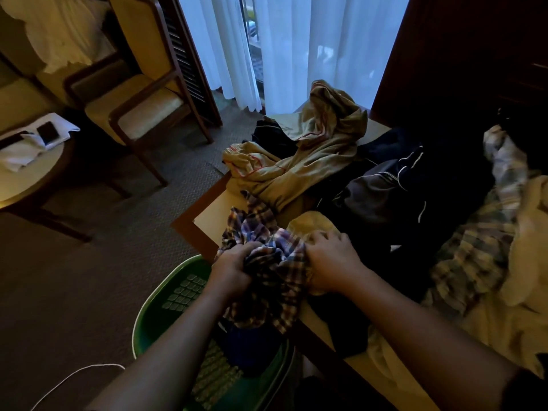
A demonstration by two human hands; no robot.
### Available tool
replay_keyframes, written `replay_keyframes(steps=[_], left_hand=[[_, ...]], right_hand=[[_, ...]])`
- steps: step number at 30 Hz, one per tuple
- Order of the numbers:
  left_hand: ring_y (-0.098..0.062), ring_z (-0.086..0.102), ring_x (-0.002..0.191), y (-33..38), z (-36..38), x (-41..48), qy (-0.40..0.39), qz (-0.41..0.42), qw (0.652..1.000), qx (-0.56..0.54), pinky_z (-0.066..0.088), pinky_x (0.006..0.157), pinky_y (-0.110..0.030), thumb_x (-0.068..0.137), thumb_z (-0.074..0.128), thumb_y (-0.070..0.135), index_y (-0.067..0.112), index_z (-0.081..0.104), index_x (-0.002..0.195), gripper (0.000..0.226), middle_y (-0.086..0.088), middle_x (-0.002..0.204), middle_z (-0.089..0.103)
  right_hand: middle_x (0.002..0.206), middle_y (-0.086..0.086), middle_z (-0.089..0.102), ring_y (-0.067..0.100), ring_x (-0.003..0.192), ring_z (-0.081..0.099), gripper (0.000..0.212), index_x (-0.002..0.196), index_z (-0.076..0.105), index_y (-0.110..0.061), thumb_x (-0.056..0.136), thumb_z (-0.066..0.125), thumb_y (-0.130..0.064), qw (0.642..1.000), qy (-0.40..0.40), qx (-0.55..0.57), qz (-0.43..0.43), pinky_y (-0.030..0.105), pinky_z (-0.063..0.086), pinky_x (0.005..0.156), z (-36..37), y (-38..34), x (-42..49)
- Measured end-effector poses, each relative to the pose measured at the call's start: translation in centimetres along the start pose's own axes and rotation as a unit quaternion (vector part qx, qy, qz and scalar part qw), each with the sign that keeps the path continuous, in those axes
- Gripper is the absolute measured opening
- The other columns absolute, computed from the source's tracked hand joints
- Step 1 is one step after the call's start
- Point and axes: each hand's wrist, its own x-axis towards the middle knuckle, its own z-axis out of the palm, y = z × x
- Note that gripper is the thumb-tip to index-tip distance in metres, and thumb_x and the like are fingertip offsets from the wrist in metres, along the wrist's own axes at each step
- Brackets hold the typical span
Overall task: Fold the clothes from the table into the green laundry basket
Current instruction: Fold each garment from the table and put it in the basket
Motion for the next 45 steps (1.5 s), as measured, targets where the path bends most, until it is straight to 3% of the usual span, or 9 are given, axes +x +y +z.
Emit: replay_keyframes(steps=[7, 11, 17, 25, 28, 34, 41, 43, 45], left_hand=[[-0.016, 0.066, 0.117, -2.5, -2.6, -3.0, 0.055, -0.041, 0.981, -0.179, 0.050, 0.108, -0.047, 0.090, 0.076, 0.017, 0.042, 0.069, 0.122, 0.041, 0.007, 0.121, 0.072], [-0.009, 0.072, 0.107, -4.6, -4.8, -5.1, 0.097, -0.014, 0.967, -0.235, 0.055, 0.103, -0.044, 0.092, 0.071, 0.007, 0.033, 0.072, 0.122, 0.039, 0.006, 0.112, 0.078], [-0.014, 0.074, 0.107, -11.5, -7.7, -10.1, 0.102, -0.023, 0.951, -0.292, 0.057, 0.101, -0.051, 0.090, 0.076, 0.009, 0.020, 0.074, 0.121, 0.033, 0.002, 0.110, 0.080], [-0.022, 0.074, 0.110, -19.5, -8.9, -14.7, 0.091, -0.066, 0.957, -0.269, 0.055, 0.099, -0.061, 0.067, 0.085, 0.049, 0.041, 0.072, 0.122, 0.057, 0.004, 0.113, 0.079], [-0.020, 0.073, 0.110, -21.1, -8.8, -15.7, 0.100, -0.060, 0.960, -0.254, 0.055, 0.100, -0.058, 0.067, 0.086, 0.043, 0.036, 0.070, 0.126, 0.061, 0.003, 0.115, 0.078], [-0.017, 0.069, 0.117, -21.3, -9.4, -17.0, 0.109, -0.050, 0.964, -0.239, 0.053, 0.106, -0.051, 0.072, 0.090, 0.028, 0.024, 0.064, 0.137, 0.070, -0.001, 0.124, 0.074], [-0.013, 0.068, 0.119, -21.6, -9.9, -17.4, 0.181, -0.065, 0.955, -0.224, 0.053, 0.103, -0.041, 0.075, 0.091, 0.031, 0.040, 0.059, 0.139, 0.072, 0.010, 0.125, 0.074], [-0.011, 0.068, 0.119, -22.1, -10.1, -17.5, 0.195, -0.081, 0.951, -0.225, 0.053, 0.105, -0.046, 0.070, 0.093, 0.040, 0.042, 0.060, 0.135, 0.074, 0.013, 0.124, 0.073], [-0.010, 0.068, 0.118, -22.5, -10.1, -18.1, 0.190, -0.086, 0.951, -0.227, 0.053, 0.106, -0.046, 0.073, 0.093, 0.034, 0.039, 0.061, 0.135, 0.070, 0.013, 0.123, 0.074]], right_hand=[[0.122, -0.006, 0.071, 0.022, 0.114, 0.063, 0.057, 0.124, 0.068, -0.029, 0.079, 0.066, -0.065, 0.938, 0.320, 0.134, -0.018, 0.048, 0.042, 0.096, -0.7, -4.7, -2.6], [0.122, -0.002, 0.071, 0.019, 0.113, 0.064, 0.058, 0.125, 0.068, -0.020, 0.083, 0.066, -0.060, 0.893, 0.383, 0.232, -0.031, 0.046, 0.049, 0.095, -0.6, -10.7, -5.2], [0.092, -0.011, 0.067, 0.005, 0.079, 0.065, 0.045, 0.115, 0.066, -0.024, 0.077, 0.082, -0.043, 0.839, 0.347, 0.416, 0.055, 0.037, 0.058, 0.068, 3.4, -17.2, -9.4], [0.090, 0.001, 0.071, 0.014, 0.083, 0.070, 0.019, 0.105, 0.068, -0.024, 0.089, 0.077, -0.019, 0.762, 0.256, 0.592, 0.056, 0.036, 0.059, 0.072, 6.4, -24.8, -13.4], [0.092, 0.000, 0.074, 0.014, 0.086, 0.073, 0.009, 0.100, 0.068, -0.026, 0.093, 0.071, -0.023, 0.703, 0.219, 0.668, 0.105, 0.036, 0.061, 0.076, 6.7, -26.8, -13.6], [0.092, -0.011, 0.075, 0.003, 0.084, 0.072, 0.010, 0.102, 0.064, -0.038, 0.096, 0.068, -0.031, 0.693, 0.216, 0.671, 0.150, 0.018, 0.056, 0.066, 8.4, -28.5, -13.1], [0.108, -0.002, 0.077, 0.017, 0.099, 0.075, 0.025, 0.117, 0.062, -0.039, 0.094, 0.069, -0.044, 0.575, 0.122, 0.784, 0.200, 0.047, 0.060, 0.091, 10.4, -30.6, -9.9], [0.112, -0.003, 0.074, 0.019, 0.104, 0.072, 0.038, 0.126, 0.058, -0.034, 0.093, 0.069, -0.048, 0.583, 0.125, 0.777, 0.204, 0.049, 0.058, 0.096, 10.6, -31.3, -9.0], [0.120, -0.005, 0.067, 0.018, 0.112, 0.065, 0.047, 0.133, 0.052, -0.033, 0.093, 0.067, -0.050, 0.647, 0.115, 0.722, 0.217, 0.047, 0.054, 0.100, 11.1, -31.1, -8.7]])
